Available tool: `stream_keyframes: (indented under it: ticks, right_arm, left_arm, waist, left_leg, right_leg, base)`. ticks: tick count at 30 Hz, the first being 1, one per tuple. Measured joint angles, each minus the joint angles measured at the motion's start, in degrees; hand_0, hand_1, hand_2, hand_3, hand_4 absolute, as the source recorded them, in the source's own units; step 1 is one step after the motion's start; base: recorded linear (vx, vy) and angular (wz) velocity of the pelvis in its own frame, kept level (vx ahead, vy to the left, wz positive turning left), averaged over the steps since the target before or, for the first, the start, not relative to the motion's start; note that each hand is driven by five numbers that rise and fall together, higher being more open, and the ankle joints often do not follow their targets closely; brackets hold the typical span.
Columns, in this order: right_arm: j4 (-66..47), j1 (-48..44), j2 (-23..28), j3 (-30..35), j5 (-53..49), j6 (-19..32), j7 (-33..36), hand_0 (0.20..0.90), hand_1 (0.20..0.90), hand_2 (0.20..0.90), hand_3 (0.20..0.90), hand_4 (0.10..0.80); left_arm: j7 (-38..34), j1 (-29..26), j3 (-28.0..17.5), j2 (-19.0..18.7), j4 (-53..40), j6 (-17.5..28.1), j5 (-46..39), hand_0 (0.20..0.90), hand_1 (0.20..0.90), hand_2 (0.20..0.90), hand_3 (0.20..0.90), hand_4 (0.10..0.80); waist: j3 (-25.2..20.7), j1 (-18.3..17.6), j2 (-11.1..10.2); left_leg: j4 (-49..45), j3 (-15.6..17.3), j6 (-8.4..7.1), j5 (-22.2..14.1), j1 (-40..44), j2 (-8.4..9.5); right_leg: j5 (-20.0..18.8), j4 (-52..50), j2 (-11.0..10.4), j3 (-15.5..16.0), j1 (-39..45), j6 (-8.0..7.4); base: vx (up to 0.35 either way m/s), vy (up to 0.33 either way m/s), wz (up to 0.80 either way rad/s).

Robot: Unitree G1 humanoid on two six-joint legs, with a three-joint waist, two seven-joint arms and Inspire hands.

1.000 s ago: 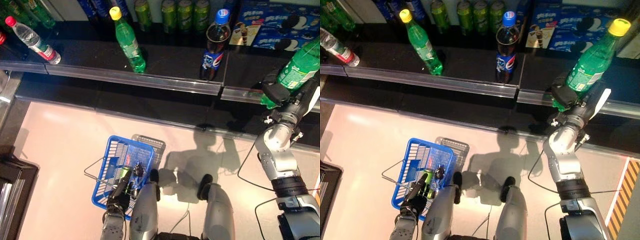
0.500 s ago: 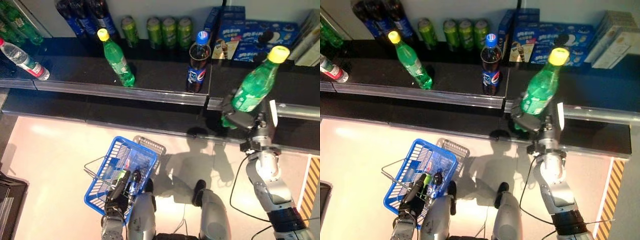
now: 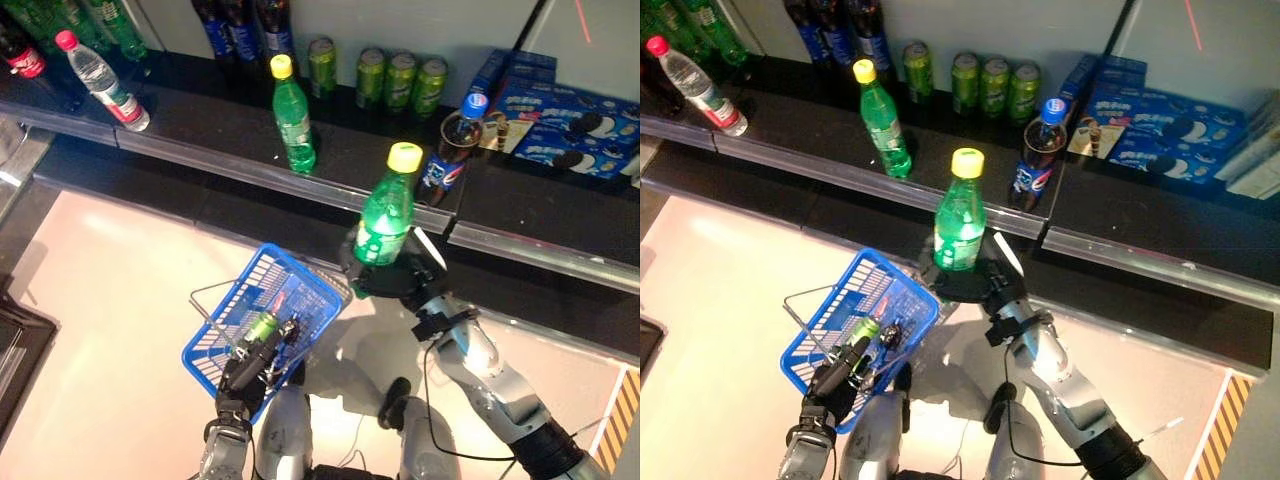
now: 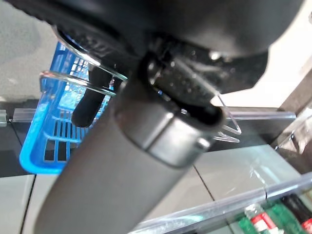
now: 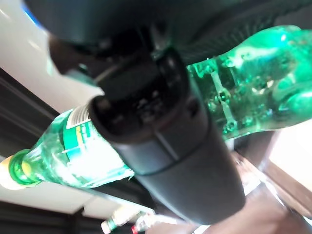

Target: Pick up the drink and place into the basket.

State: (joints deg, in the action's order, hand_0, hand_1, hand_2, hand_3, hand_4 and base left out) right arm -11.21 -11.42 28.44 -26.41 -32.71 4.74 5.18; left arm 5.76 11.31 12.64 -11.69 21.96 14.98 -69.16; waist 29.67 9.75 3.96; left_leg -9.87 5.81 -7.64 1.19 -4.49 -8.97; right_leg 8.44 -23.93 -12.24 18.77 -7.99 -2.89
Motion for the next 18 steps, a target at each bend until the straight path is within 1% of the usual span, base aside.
stream_keyframes:
  ticks: [2, 4, 5, 7, 8, 9, 11, 14, 15, 16, 18]
  right_arm:
    - [0.22, -2.60, -0.04, -2.19, -0.07, -0.44, 3.25, 0.300, 0.300, 0.300, 0.200, 0.100]
    - [1.27, -4.82, -0.35, -3.73, -0.26, -0.59, 5.13, 0.300, 0.300, 0.300, 0.200, 0.100]
    - [2.01, -6.66, -1.07, -4.58, -0.78, -0.97, 6.98, 0.300, 0.300, 0.300, 0.200, 0.100]
    - [2.56, -8.08, -1.97, -5.00, -1.23, -1.02, 8.54, 0.300, 0.300, 0.300, 0.200, 0.100]
    - [3.77, -9.77, -2.99, -5.64, -1.23, -1.03, 10.01, 0.300, 0.300, 0.300, 0.200, 0.100]
    - [4.49, -10.54, -3.68, -5.76, -1.24, -1.04, 10.80, 0.300, 0.300, 0.300, 0.200, 0.100]
    - [5.78, -11.50, -4.71, -6.01, -1.37, -1.04, 12.39, 0.300, 0.300, 0.300, 0.200, 0.100]
    - [8.52, -12.75, -6.20, -6.89, -3.05, -1.07, 14.95, 0.300, 0.300, 0.300, 0.200, 0.100]
    - [9.96, -13.14, -6.75, -7.31, -3.48, -1.06, 15.56, 0.300, 0.300, 0.300, 0.200, 0.100]
    - [10.84, -13.35, -7.02, -7.55, -3.48, -1.06, 15.94, 0.300, 0.300, 0.300, 0.200, 0.100]
    - [15.52, -13.85, -8.55, -8.27, -3.50, -1.20, 17.20, 0.300, 0.300, 0.300, 0.200, 0.100]
  left_arm:
    - [0.00, -0.17, 1.37, -1.72, -2.20, 0.00, 0.97, 0.300, 0.300, 0.300, 0.200, 0.100]
    - [0.00, -0.24, 2.42, -2.86, -3.52, -0.01, 2.13, 0.300, 0.300, 0.300, 0.200, 0.100]
    - [0.01, -0.23, 2.76, -3.64, -4.74, -0.01, 3.63, 0.300, 0.300, 0.300, 0.200, 0.100]
    - [0.15, -0.29, 3.32, -4.75, -5.75, -0.01, 4.92, 0.300, 0.300, 0.300, 0.200, 0.100]
    - [0.23, -0.32, 4.43, -6.68, -6.82, -0.01, 5.76, 0.300, 0.300, 0.300, 0.200, 0.100]
    - [0.37, -0.34, 4.92, -7.61, -7.36, -0.02, 6.48, 0.300, 0.300, 0.300, 0.200, 0.100]
    - [1.31, -0.44, 5.01, -8.72, -7.96, -0.05, 7.13, 0.300, 0.300, 0.300, 0.200, 0.100]
    - [2.20, -0.54, 5.24, -11.09, -10.48, -1.26, 7.17, 0.300, 0.300, 0.300, 0.200, 0.100]
    - [2.60, -0.46, 5.43, -11.65, -11.26, -1.40, 7.15, 0.300, 0.300, 0.300, 0.200, 0.100]
    - [2.66, -0.48, 5.63, -11.98, -11.75, -1.70, 7.14, 0.300, 0.300, 0.300, 0.200, 0.100]
    - [4.27, -0.78, 7.36, -13.72, -14.05, -2.56, 7.16, 0.300, 0.300, 0.300, 0.200, 0.100]
  waist:
    - [-0.06, 0.04, -0.04]
    - [-0.06, 1.35, -0.03]
    - [-0.07, 2.56, -0.04]
    - [-0.07, 3.49, -0.04]
    - [-0.07, 4.25, -0.03]
    - [-0.07, 4.65, -0.03]
    - [-0.07, 5.79, -0.03]
    - [-0.07, 7.26, -0.03]
    - [-0.07, 8.27, -0.03]
    - [-0.07, 8.55, -0.03]
    - [-0.07, 9.76, -0.03]
  left_leg:
    - [0.75, -2.11, -0.10, 0.90, -0.92, 0.33]
    - [1.00, -3.09, -0.26, 1.29, -0.90, 0.43]
    - [1.04, -3.85, -0.33, 1.34, -0.90, 0.50]
    - [1.17, -4.35, -0.37, 1.37, -0.97, 0.66]
    - [1.21, -5.31, -0.35, 1.43, -1.02, 1.08]
    - [1.23, -5.78, -0.30, 1.46, -1.05, 1.38]
    - [1.26, -6.71, -0.22, 1.51, -1.08, 2.00]
    - [1.30, -8.66, -0.03, 1.65, -1.69, 2.89]
    - [1.28, -8.89, -0.01, 1.66, -1.71, 3.13]
    - [1.28, -9.12, 0.00, 1.67, -1.70, 3.27]
    - [1.31, -10.18, 0.12, 1.73, -1.70, 3.88]
  right_leg:
    - [0.26, 0.17, -0.27, 1.60, 0.12, -0.02]
    - [0.56, 0.13, -0.37, 2.58, 0.71, 0.03]
    - [0.95, -0.03, -0.43, 3.14, 1.18, -0.02]
    - [1.27, -0.26, -0.54, 3.30, 1.32, -0.09]
    - [1.67, -0.46, -1.00, 4.05, 1.88, -0.31]
    - [1.87, -0.57, -1.30, 4.51, 2.18, -0.47]
    - [2.29, -0.74, -1.69, 4.69, 2.65, -0.85]
    - [2.92, -0.74, -1.98, 4.79, 3.27, -1.40]
    - [2.98, -0.71, -2.15, 5.06, 3.51, -1.49]
    - [3.03, -0.68, -2.27, 5.36, 3.74, -1.57]
    - [3.43, -0.41, -2.69, 6.18, 4.83, -2.06]
  base:
    - [-0.006, -0.048, 0.46]
    - [-0.006, -0.028, 0.35]
    - [0.002, -0.007, 0.30]
    - [0.010, 0.003, 0.25]
    - [0.016, 0.000, 0.31]
    - [0.022, 0.001, 0.36]
    - [0.033, -0.002, 0.31]
    - [0.034, -0.006, 0.32]
    - [0.027, -0.006, 0.23]
    - [0.007, -0.002, 0.21]
    - [0.010, 0.008, 0.34]
